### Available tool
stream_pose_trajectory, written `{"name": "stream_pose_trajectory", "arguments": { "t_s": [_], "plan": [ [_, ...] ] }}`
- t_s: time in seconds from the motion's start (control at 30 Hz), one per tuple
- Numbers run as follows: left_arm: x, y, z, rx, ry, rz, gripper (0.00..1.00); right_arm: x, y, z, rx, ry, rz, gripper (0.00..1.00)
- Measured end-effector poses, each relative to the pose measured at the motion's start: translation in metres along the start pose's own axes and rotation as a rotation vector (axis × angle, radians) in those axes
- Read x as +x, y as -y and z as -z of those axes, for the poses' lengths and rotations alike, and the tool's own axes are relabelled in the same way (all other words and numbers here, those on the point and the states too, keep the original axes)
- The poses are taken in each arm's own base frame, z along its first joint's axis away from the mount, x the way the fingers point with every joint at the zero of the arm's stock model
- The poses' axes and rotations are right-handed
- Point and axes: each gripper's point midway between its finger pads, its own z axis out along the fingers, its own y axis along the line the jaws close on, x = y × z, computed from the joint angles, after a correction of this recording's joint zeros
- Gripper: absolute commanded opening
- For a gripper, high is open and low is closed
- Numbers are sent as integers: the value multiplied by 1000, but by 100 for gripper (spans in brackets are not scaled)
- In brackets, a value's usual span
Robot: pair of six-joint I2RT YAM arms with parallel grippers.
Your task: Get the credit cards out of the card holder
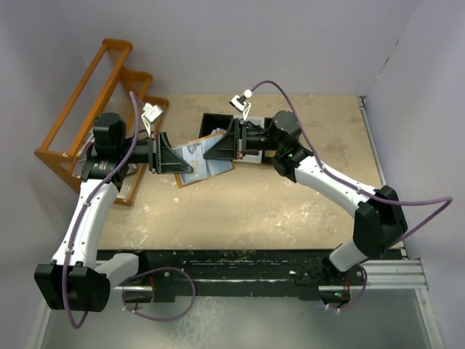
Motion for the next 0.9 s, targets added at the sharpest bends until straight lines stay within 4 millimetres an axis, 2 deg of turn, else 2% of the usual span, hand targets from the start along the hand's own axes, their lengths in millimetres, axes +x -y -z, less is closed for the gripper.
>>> {"name": "stream_pose_trajectory", "arguments": {
  "t_s": [0.13,0.17,0.23,0.3,0.4,0.6,0.8,0.9],
  "plan": [
    [-1,1,0,1,1,-1,11,0,1,4,4,7,-3,0],
    [-1,1,0,1,2,-3,10,0,1,5,4,8,-3,4],
    [-2,1,0,0,4,-2,10,0,1,5,5,10,-2,19],
    [-2,1,0,0,4,-3,10,-1,1,5,6,15,-4,24],
    [-3,0,-1,-1,6,-9,10,-5,0,5,4,34,4,26],
    [-3,1,-1,-1,7,-7,10,-9,-1,2,-14,51,2,22],
    [-3,1,-1,-1,7,3,11,-5,1,-4,-26,45,-15,0],
    [-3,0,-1,-3,8,4,11,-6,1,-3,-31,43,-25,0]
  ]
}}
